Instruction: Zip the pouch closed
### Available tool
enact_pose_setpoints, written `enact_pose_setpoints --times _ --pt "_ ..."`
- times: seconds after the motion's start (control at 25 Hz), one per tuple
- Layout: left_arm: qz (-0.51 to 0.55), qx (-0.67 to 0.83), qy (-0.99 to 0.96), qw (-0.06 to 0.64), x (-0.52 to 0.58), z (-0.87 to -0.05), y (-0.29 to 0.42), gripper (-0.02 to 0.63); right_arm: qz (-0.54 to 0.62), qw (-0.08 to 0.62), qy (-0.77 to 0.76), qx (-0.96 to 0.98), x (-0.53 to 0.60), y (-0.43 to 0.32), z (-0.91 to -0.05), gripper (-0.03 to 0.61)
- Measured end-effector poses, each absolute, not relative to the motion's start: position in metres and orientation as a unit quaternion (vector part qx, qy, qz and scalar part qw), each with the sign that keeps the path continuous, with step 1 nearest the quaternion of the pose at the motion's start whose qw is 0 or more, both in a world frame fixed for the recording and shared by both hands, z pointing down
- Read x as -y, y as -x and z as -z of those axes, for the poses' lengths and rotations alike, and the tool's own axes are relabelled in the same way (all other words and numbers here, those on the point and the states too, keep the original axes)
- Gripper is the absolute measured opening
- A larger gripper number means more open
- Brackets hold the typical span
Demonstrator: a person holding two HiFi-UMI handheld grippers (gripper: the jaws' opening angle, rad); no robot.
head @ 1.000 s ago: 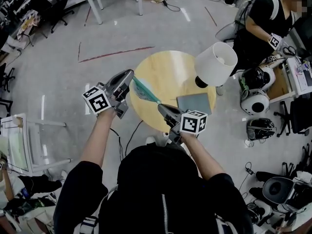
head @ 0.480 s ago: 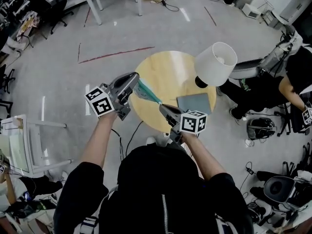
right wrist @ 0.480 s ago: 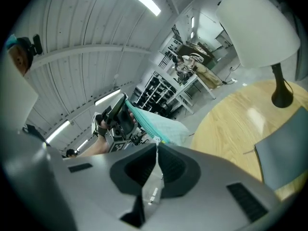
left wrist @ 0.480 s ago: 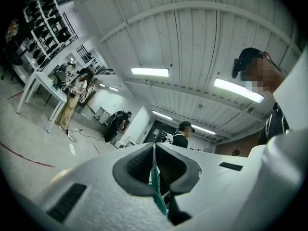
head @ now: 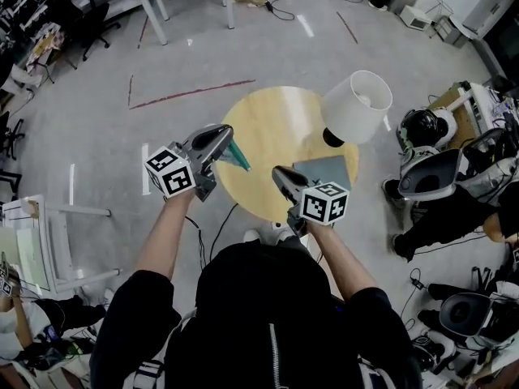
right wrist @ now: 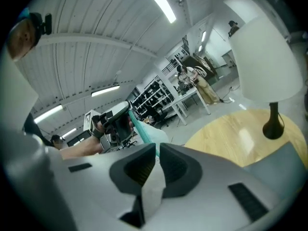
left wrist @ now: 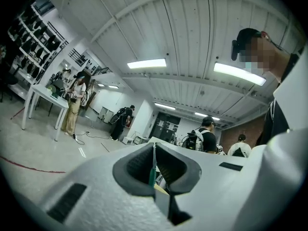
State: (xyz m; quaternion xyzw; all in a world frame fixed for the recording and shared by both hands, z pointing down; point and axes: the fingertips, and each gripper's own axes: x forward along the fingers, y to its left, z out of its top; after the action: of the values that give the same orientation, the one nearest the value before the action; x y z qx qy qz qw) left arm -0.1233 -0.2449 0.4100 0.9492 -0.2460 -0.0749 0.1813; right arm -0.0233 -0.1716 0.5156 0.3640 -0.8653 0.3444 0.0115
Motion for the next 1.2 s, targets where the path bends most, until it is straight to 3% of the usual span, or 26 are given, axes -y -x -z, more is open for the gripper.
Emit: enact_pose_setpoints --times 0.48,1.2 --pt "0.044 0.293 -0.937 0.187 0.257 -0.434 0.123 0.014 -0.148 0.038 -0.441 0.884 0.196 0.0 -0.464 0.005" --pt "-0.022 0.358 -0.929 0.094 0.249 -0.437 0.114 0.014 -0.096 0.0 -0.485 0.869 0.215 -0.026 -0.426 0.003"
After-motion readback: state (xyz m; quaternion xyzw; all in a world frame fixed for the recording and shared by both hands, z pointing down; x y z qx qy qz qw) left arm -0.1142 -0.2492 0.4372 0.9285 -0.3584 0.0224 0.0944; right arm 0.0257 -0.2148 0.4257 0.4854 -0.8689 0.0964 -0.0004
